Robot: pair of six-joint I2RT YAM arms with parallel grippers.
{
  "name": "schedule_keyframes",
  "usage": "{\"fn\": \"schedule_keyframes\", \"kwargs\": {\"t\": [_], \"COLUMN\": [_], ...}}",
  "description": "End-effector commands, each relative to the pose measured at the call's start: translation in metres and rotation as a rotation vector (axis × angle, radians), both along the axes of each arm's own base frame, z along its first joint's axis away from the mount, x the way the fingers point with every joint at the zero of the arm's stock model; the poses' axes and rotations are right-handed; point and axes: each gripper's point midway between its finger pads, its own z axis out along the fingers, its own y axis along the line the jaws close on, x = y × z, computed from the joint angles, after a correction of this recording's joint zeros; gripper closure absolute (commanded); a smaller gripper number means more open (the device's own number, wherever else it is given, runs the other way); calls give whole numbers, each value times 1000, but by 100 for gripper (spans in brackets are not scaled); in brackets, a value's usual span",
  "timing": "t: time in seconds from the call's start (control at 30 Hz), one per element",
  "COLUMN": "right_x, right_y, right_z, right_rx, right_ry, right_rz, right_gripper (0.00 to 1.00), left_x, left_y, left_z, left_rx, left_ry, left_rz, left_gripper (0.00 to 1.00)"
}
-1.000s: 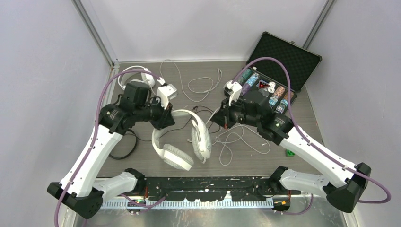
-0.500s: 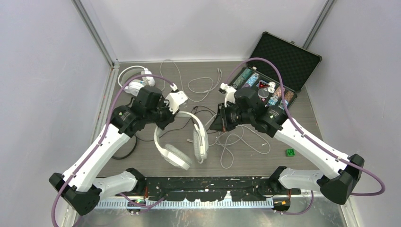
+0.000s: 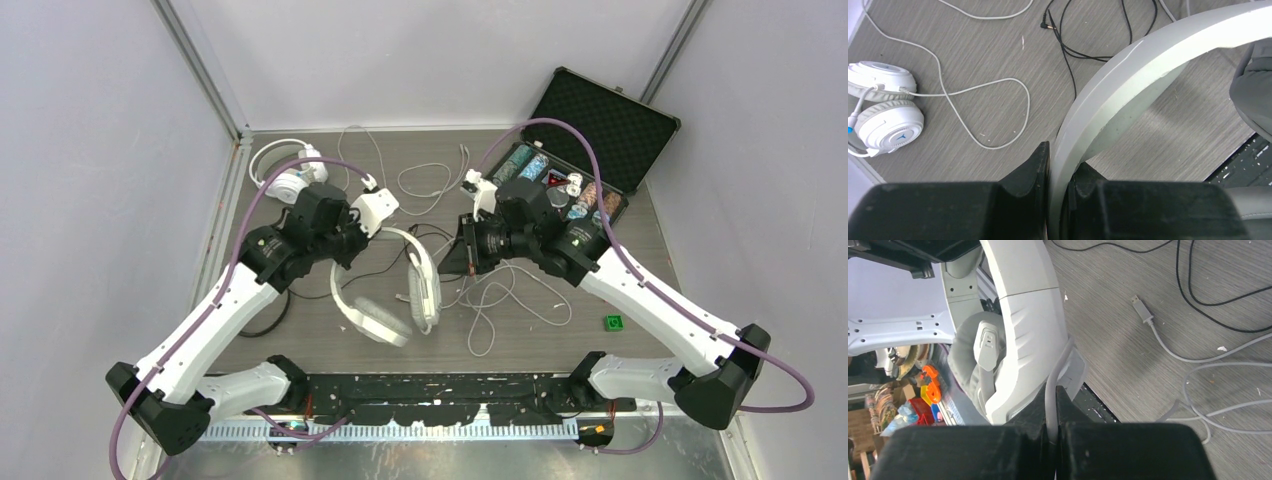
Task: Wrap the headphones
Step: Wrap the headphones cable around the headphones.
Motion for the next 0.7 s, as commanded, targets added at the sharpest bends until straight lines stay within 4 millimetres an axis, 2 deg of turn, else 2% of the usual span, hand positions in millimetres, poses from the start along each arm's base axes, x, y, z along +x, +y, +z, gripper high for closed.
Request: {"fn": "schedule_keyframes", "kwargs": {"t": [0.0,0.4,0.67], "right_x": [5,9,5], "right_y": [10,19,31], "right_z": [43,71,84], "right_rx": [115,308,440], "right_ry": [-44,24,85], "right_rz": [2,-56,-30], "right_gripper": [99,99,90], "left_x": [8,7,12], "left_y": [11,16,20], "left_z": [3,0,7], "left_rx": [31,26,-22], "left_ry": [-53,-58,-53], "left_rz": [47,85,193], "left_gripper": [100,100,100]}}
